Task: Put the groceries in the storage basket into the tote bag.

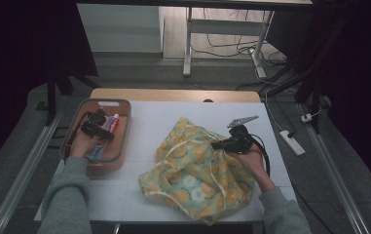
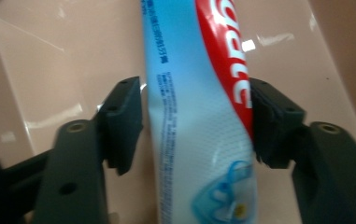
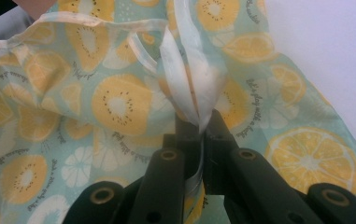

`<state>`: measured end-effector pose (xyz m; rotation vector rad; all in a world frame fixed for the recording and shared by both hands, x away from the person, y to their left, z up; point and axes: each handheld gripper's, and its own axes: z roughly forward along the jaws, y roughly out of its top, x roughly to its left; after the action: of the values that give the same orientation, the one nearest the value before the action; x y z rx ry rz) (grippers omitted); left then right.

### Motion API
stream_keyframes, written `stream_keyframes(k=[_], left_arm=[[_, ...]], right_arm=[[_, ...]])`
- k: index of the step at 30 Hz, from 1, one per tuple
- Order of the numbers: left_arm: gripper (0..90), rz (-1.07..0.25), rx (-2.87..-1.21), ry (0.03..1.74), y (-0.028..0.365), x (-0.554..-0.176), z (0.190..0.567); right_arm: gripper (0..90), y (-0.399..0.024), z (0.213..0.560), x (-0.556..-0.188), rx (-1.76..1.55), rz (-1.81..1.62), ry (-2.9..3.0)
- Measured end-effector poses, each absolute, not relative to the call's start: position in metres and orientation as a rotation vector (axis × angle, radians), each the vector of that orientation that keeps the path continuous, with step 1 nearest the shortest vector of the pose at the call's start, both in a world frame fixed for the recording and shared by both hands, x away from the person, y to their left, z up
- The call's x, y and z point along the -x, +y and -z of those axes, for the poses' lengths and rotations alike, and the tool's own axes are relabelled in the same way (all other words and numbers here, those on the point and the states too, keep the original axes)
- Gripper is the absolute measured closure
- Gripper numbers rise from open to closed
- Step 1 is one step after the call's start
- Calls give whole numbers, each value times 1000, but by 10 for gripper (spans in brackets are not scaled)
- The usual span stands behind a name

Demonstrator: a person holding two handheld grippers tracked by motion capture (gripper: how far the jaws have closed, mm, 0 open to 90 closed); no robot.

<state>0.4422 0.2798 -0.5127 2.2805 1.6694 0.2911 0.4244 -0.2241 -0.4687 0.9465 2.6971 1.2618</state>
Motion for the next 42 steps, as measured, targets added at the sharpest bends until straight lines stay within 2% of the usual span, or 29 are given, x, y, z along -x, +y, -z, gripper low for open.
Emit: stream_keyframes(k=[5,9,10,17,22,28,37,42], left_arm=[[523,-294,-2263,1695,285,-442,511],[707,-361,-2227,1693,290,-438,504],[719,-356,-2218,1699,292,-438,504],[729,-327,-2197,1697,297,-438,504],[660,-360,-2242,1710,291,-441,509],[635,-420,-2286,1735,285,-443,513],[728,-483,-2286,1742,288,-442,510],[748,-446,-2245,1745,297,-440,508]], right_arm=[[865,-225,468,-424,-944,-1262,2694],[865,-225,468,-424,-944,-1261,2694],[865,-225,468,-424,-945,-1261,2694],[864,-225,468,-424,-945,-1257,2694],[860,-225,469,-424,-945,-1258,2696],[859,-225,468,-423,-938,-1264,2695],[858,-225,468,-423,-936,-1262,2695],[856,-226,468,-423,-939,-1266,2690]])
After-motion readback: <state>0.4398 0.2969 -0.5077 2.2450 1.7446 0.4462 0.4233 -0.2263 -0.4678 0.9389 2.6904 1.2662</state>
